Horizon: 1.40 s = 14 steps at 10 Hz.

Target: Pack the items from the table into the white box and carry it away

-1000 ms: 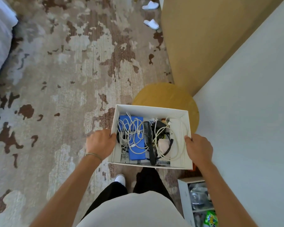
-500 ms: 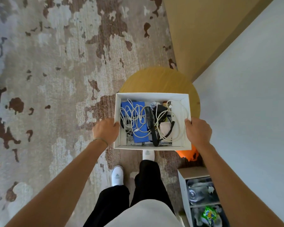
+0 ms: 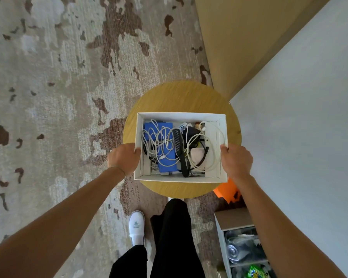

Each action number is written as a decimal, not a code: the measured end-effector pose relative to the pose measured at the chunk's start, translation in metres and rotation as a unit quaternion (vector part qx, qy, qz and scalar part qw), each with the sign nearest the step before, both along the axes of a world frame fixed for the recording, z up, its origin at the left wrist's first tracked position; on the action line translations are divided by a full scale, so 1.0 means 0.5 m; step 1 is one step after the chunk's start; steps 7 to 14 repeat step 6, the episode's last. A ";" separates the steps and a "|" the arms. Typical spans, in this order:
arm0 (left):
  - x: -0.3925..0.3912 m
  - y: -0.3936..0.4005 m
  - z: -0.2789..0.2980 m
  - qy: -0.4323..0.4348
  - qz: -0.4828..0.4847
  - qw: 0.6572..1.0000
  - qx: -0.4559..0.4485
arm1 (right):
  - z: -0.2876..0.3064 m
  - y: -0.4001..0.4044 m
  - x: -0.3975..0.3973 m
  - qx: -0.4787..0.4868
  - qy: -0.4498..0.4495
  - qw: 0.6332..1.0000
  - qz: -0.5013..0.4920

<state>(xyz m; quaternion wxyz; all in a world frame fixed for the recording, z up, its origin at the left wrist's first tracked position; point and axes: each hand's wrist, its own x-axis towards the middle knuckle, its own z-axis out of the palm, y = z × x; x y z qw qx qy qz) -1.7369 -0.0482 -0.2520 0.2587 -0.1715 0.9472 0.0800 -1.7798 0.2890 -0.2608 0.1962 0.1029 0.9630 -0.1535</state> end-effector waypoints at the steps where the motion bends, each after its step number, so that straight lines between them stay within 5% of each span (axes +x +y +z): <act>1: -0.019 -0.004 -0.019 0.003 -0.005 1.000 -0.007 | -0.019 0.000 -0.014 0.001 0.002 1.000 0.002; 3: -0.030 -0.007 -0.036 0.018 -0.014 1.000 -0.007 | -0.040 -0.007 -0.020 0.005 0.014 1.000 -0.005; 6: -0.055 -0.018 0.040 -0.079 -0.011 0.997 0.024 | 0.026 -0.007 -0.045 0.041 -0.091 0.995 0.006; 14: -0.055 -0.018 0.040 -0.079 -0.011 0.997 0.024 | 0.026 -0.007 -0.045 0.041 -0.091 0.995 0.006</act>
